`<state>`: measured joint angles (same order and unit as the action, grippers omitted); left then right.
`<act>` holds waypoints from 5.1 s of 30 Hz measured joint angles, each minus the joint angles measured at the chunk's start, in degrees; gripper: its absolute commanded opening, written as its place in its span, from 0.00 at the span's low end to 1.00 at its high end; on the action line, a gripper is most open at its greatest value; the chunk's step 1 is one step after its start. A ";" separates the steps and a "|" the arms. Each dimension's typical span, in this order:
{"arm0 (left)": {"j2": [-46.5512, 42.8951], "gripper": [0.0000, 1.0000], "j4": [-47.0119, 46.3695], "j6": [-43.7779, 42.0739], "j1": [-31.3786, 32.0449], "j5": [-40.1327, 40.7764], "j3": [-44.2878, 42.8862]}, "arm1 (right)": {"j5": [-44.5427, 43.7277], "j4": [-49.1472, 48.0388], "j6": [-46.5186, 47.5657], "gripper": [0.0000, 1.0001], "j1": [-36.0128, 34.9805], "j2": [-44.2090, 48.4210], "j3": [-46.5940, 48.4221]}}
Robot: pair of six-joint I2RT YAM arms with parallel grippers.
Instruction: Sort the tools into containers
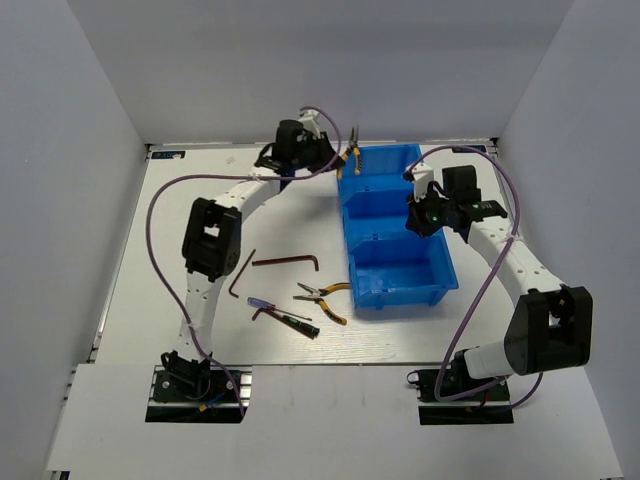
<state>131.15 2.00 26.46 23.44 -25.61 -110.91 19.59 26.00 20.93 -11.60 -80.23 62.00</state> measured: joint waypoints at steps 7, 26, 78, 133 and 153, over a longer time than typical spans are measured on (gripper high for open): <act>4.83 0.00 -3.21 3.23 5.90 5.60 -2.14 | -0.42 -2.01 -1.77 0.00 0.35 0.20 -0.79; 11.76 0.27 -1.14 4.35 7.06 8.28 -12.98 | -0.37 -2.43 -2.34 0.00 0.76 1.18 -3.72; -75.30 0.65 37.11 11.28 5.92 38.34 63.71 | 4.66 -2.05 34.27 0.00 -34.99 -29.44 8.24; -68.72 0.62 38.32 34.95 6.25 32.35 74.99 | -18.73 -19.08 42.10 0.55 -3.76 -42.47 33.81; -52.04 0.42 37.59 36.13 6.25 36.30 70.55 | -6.84 -14.34 26.40 0.49 -3.76 -17.55 22.25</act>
<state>79.11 39.59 62.59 29.69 10.70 -40.36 12.75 11.66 47.33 -15.35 -97.78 84.25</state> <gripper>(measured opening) 0.457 0.486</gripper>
